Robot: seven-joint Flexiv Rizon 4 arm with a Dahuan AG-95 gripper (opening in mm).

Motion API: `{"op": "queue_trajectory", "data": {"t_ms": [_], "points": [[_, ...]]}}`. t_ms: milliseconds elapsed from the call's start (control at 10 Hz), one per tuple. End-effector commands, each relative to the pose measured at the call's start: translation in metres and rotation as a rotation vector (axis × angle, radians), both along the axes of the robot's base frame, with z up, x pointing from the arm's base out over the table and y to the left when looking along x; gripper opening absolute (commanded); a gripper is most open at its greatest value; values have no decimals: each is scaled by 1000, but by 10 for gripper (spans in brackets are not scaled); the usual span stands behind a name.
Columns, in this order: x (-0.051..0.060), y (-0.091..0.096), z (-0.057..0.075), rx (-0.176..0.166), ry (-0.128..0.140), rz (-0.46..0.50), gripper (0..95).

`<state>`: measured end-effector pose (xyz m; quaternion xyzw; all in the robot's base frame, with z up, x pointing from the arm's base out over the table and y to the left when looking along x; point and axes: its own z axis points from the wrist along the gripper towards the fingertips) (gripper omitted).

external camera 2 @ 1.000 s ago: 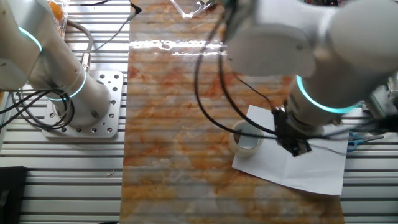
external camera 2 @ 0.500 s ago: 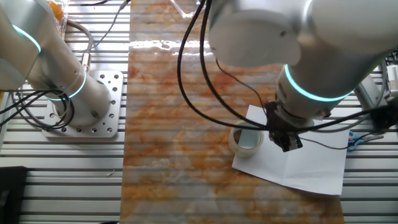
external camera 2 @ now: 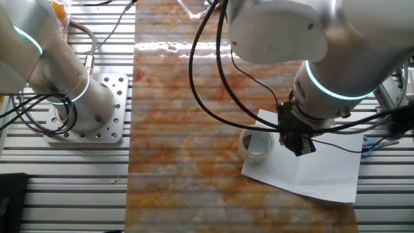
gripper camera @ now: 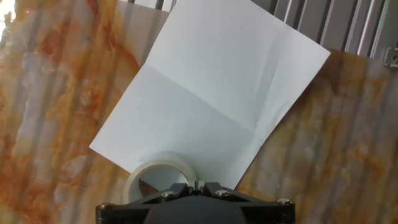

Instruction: Unfold a piece of paper

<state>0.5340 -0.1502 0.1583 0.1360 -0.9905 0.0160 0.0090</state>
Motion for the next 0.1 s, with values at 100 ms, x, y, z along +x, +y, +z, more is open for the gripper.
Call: {"op": "queue_trajectory", "data": {"t_ms": [100], "points": [[1,0,-1,3,3,10,0]]}}
